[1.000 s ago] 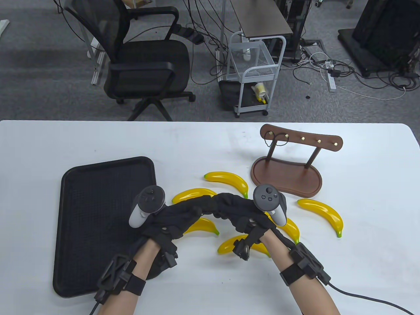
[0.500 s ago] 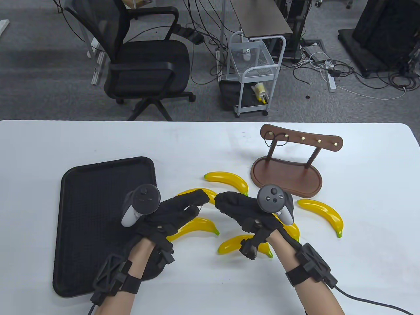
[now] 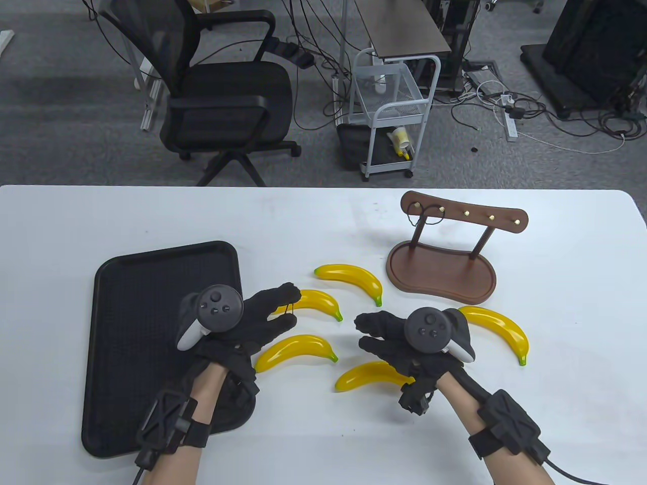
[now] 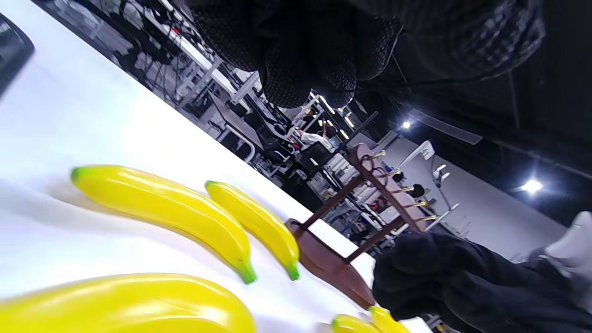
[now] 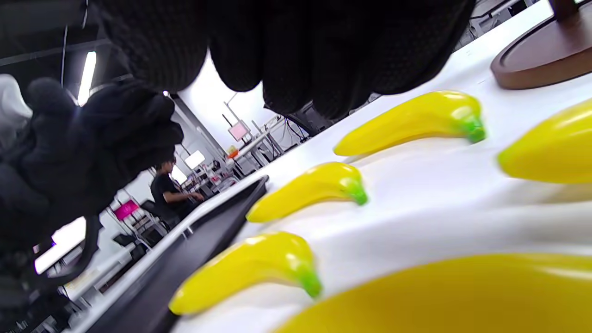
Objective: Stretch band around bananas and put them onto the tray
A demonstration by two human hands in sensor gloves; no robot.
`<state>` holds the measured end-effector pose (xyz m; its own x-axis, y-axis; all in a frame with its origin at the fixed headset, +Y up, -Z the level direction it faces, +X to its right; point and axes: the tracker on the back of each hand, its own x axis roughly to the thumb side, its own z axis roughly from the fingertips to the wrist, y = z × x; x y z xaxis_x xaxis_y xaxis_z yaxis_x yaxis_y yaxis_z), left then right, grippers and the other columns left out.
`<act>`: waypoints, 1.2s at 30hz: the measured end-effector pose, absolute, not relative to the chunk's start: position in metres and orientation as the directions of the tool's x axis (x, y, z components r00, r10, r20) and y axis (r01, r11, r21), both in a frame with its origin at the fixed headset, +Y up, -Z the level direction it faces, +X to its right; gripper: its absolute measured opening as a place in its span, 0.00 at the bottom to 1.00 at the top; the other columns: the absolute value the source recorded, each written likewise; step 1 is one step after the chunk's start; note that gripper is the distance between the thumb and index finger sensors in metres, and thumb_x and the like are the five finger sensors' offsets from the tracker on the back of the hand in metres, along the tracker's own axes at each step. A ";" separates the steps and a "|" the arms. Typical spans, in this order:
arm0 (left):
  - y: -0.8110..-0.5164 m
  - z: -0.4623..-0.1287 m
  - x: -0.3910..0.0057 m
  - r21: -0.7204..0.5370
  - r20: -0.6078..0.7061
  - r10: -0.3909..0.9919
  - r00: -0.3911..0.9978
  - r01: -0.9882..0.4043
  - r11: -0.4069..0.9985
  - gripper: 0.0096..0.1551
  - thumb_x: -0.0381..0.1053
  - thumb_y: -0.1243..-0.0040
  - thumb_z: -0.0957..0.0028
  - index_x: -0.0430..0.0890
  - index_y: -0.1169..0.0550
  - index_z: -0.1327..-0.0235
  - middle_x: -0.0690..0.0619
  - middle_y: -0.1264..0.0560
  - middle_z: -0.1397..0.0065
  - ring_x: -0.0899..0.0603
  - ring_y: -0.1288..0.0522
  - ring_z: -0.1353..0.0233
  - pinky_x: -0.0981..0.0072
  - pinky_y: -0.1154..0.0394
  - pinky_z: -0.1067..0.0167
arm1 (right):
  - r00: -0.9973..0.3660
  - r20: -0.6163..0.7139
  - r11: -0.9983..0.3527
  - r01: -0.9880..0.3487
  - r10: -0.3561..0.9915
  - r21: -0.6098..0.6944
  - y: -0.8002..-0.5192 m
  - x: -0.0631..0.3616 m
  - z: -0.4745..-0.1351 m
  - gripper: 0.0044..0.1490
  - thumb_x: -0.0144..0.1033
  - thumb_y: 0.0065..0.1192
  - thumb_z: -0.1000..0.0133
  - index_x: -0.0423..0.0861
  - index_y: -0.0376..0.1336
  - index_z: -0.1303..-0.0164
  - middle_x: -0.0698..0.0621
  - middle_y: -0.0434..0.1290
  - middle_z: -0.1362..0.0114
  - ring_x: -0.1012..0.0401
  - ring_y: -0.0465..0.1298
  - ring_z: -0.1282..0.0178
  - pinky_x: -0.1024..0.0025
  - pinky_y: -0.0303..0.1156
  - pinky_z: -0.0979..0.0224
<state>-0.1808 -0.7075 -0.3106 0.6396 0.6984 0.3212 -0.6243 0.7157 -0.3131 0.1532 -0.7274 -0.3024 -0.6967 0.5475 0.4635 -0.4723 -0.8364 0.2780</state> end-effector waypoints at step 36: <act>-0.720 -0.314 -0.190 -0.253 0.291 0.619 0.730 -0.565 0.785 0.39 0.67 0.48 0.46 0.58 0.38 0.21 0.59 0.33 0.15 0.47 0.33 0.14 0.52 0.42 0.14 | -0.774 0.630 -0.996 -0.001 0.060 0.095 -0.791 0.151 -0.275 0.45 0.46 0.72 0.49 0.45 0.58 0.23 0.43 0.68 0.24 0.48 0.75 0.32 0.53 0.75 0.37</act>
